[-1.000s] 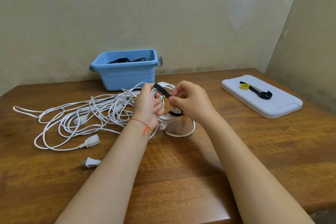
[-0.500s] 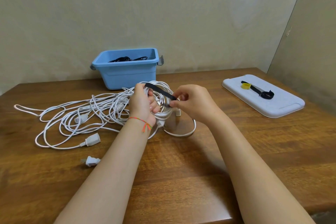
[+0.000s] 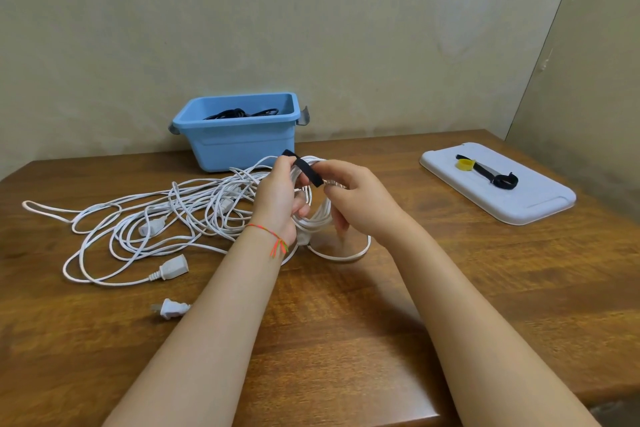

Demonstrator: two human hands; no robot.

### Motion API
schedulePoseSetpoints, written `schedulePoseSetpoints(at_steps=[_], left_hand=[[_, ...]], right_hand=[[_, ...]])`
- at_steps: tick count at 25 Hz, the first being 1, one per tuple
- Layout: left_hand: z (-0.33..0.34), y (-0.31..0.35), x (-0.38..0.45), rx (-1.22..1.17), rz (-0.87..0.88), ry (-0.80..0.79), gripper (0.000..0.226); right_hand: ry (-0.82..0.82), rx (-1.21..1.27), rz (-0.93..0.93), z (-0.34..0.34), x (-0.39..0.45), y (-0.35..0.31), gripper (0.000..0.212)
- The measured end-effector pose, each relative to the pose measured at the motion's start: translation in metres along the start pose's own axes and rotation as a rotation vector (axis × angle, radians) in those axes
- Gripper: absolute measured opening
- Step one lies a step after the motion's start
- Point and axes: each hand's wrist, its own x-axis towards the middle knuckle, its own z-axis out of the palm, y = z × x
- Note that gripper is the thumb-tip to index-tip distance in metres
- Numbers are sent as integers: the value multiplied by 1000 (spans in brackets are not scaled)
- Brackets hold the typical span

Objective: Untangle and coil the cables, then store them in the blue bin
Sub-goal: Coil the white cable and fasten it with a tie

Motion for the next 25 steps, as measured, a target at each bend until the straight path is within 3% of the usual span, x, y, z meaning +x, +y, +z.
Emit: schedulePoseSetpoints(at_steps=[3,6,9,11,14,16,22,25], left_hand=[[-1,0,1,10,-36,-22,24],[-1,-1,-1,33,-48,-100,27],[2,-2,-5,46,-26,-232,29],[4,-1,-7,133,13,-281,29],[8,-2,-13,322,79,-310,27],[11,-4,-17,407,96,-340,25],[15,-5,-23,448,84,-344,25],[14,-3,-24,421,60,-329,26]], right_hand=[[53,128,56,1,1,0,20],[210,-75,-26,0,5,5,3],[469,-251,-203,-3,7,11,11],[526,-85,-130,-12,8,9,8],[175,183,93,-29,11,11,18],[-2,205,95,-35,9,15,19],[-125,267,65,-53,4,18,22],[-105,292,53,-53,4,21,18]])
